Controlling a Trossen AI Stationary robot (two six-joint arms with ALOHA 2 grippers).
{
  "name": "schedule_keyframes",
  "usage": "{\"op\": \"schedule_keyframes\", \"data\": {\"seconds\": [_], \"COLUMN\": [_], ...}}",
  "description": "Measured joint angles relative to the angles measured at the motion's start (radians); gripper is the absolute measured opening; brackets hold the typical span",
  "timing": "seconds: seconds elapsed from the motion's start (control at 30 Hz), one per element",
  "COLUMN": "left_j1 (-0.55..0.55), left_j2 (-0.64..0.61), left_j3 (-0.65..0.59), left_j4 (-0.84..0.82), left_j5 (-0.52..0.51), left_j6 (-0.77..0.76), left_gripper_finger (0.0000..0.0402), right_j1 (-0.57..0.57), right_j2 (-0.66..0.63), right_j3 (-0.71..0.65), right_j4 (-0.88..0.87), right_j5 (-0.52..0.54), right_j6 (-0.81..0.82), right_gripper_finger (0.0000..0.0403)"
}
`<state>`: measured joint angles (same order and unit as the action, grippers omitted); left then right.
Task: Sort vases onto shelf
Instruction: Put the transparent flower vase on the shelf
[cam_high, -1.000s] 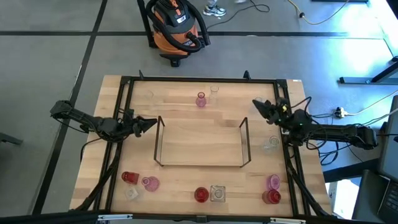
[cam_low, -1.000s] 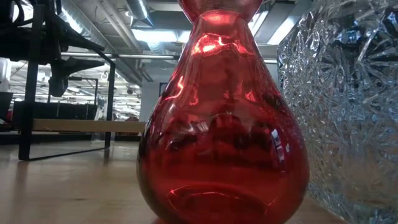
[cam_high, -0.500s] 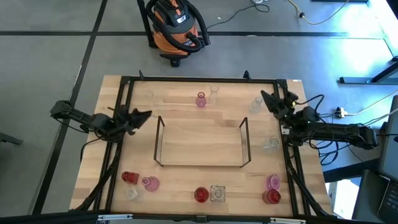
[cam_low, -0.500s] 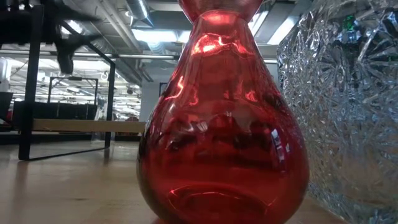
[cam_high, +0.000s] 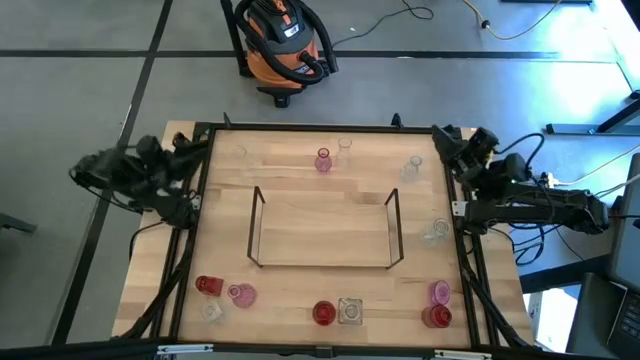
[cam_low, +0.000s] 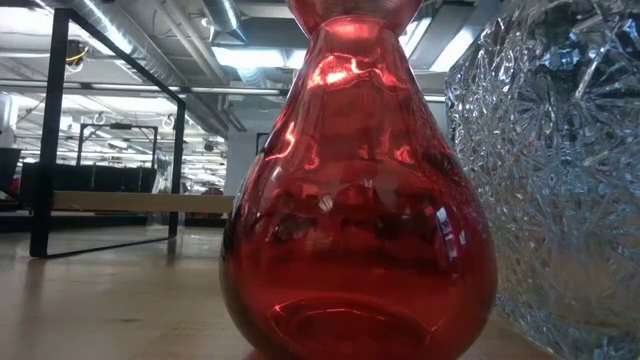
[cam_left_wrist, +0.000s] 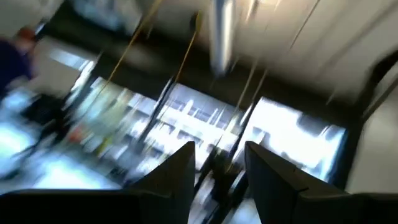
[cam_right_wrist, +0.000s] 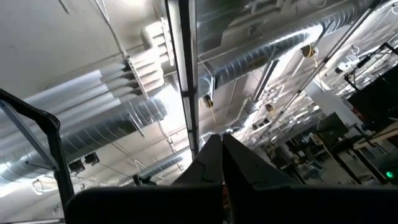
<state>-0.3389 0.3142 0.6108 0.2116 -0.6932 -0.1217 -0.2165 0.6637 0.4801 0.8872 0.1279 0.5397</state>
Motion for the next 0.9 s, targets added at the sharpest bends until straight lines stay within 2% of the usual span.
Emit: {"op": "schedule_keyframes", "data": {"seconds": [0.1, 0.17, 0.3, 0.43, 0.57, 0.7, 0.83, 0.9], "left_j1": [0.000, 0.003, 0.057, 0.158, 0.300, 0.496, 0.734, 0.861], "left_j2": [0.138, 0.214, 0.329, 0.416, 0.526, 0.669, 0.754, 0.760], "left_j3": [0.249, 0.387, 0.586, 0.694, 0.730, 0.730, 0.728, 0.729], "left_j4": [-0.407, -0.622, -0.954, -1.119, -1.156, -1.226, -1.330, -1.322], "left_j5": [-0.174, -0.266, -0.299, -0.164, 0.037, 0.260, 0.342, 0.430], "left_j6": [-0.087, -0.162, -0.345, -0.454, -0.466, -0.453, -0.413, -0.347], "left_gripper_finger": [0.0132, 0.0132, 0.0132, 0.0132, 0.0132, 0.0132, 0.0132, 0.0132], "right_j1": [0.000, 0.000, 0.000, 0.000, 0.000, 0.000, 0.000, 0.000], "right_j2": [0.075, 0.123, 0.213, 0.283, 0.326, 0.345, 0.347, 0.347], "right_j3": [0.054, 0.086, 0.144, 0.196, 0.248, 0.301, 0.339, 0.353], "right_j4": [0.000, -0.002, 0.001, -0.001, -0.001, 0.000, 0.000, 0.001], "right_j5": [-0.022, -0.030, -0.043, -0.059, -0.069, -0.069, -0.069, -0.071], "right_j6": [-0.002, -0.003, -0.004, -0.025, -0.044, -0.052, -0.052, -0.052], "right_gripper_finger": [0.0001, 0.0001, 0.0001, 0.0001, 0.0013, 0.0057, 0.0108, 0.0127]}}
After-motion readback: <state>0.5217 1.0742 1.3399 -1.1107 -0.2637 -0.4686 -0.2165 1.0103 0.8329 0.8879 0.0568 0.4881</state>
